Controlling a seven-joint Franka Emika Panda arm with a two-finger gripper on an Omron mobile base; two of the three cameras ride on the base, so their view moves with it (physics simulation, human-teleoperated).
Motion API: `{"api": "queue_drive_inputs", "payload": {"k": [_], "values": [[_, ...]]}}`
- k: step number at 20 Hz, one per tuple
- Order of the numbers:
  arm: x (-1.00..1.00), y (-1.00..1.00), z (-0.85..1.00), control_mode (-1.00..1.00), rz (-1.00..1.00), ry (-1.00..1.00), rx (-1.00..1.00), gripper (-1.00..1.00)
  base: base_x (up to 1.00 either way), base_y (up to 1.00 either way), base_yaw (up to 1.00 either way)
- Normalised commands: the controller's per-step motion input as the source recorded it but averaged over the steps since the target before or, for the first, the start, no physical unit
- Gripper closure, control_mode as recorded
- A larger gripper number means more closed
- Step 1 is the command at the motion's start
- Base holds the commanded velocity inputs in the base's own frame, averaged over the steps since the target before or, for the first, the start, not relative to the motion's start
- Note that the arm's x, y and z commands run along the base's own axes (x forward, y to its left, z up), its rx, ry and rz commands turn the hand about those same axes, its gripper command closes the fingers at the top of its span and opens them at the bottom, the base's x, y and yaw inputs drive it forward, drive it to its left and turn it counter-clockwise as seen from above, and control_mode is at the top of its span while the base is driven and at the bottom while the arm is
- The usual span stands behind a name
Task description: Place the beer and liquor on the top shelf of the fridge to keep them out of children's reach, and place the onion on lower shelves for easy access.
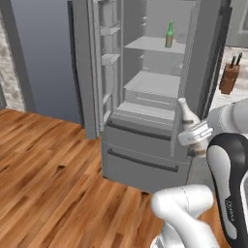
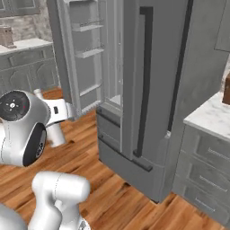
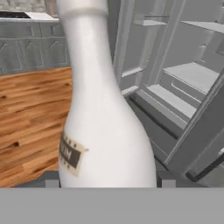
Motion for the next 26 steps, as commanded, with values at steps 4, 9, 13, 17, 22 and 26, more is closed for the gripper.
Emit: {"api": "queue_drive_inputs", "payload": {"k": [4,9,13,17,22,26], "values": [[0.00,0.00,0.00,1.00,0.00,0.00,0.00,1.00,0.10,0.95,-0.02],[0.00,0.00,0.00,1.00,0.00,0.00,0.00,1.00,0.23,0.37,-0.33],[0.00,0.00,0.00,1.00,0.00,0.00,0.00,1.00,0.36,0.30,-0.46],[0.00,0.00,0.00,1.00,0.00,0.00,0.00,1.00,0.49,0.50,-0.45],[0.00,0.00,0.00,1.00,0.00,0.00,0.00,1.00,0.51,0.68,-0.43],[0.00,0.00,0.00,1.00,0.00,0.00,0.00,1.00,0.51,0.56,-0.37]]}}
